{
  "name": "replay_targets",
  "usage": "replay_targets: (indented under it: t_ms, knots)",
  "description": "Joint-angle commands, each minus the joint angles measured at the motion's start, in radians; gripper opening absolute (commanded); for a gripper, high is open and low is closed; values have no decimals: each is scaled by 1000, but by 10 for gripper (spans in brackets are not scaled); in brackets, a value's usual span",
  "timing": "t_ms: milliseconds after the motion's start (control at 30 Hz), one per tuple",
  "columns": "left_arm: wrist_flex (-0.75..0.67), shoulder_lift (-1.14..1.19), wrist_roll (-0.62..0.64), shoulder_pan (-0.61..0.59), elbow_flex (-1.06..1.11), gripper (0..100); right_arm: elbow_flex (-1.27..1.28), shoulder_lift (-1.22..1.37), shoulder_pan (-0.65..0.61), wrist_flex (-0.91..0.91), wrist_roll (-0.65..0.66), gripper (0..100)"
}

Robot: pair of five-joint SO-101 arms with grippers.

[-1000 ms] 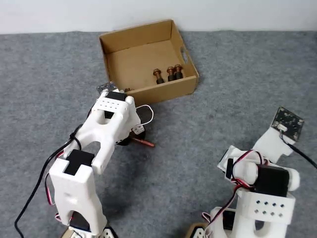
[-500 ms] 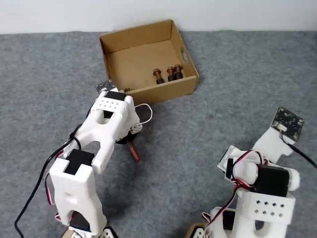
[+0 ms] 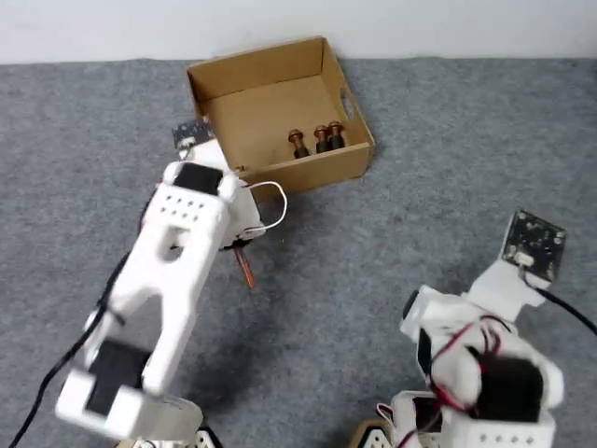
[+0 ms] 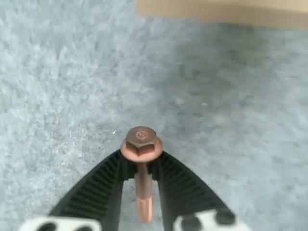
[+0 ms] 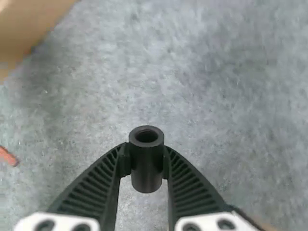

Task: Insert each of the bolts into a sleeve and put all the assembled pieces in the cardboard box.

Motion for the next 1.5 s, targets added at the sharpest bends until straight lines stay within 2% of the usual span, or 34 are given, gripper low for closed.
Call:
replay_targets:
  t_ms: [0, 167, 367, 500, 667, 933, 1133, 1300, 1467]
  knots:
    - [3, -227, -71, 12, 41, 4, -60, -84, -7, 15, 101, 8]
    - [-71, -468, -161, 12, 173, 4, 15, -205, -4, -87, 242, 8]
    - [-239, -773, -236, 15, 355, 4, 192, -329, -10, -254, 302, 8]
    - [-344, -962, -235, 17, 449, 5, 262, -377, -24, -315, 327, 8]
    - [-440, -1143, -236, 29, 550, 5, 336, -401, -177, -367, 327, 8]
    - [-446, -1366, -232, 204, 648, 5, 493, -449, -415, -598, 328, 8]
    - [-566, -1511, -232, 222, 711, 5, 531, -455, -613, -636, 328, 8]
    - [-614, -1580, -230, 229, 737, 5, 529, -455, -685, -677, 334, 8]
    - [-612, -1585, -186, 230, 737, 5, 531, -447, -734, -769, 465, 8]
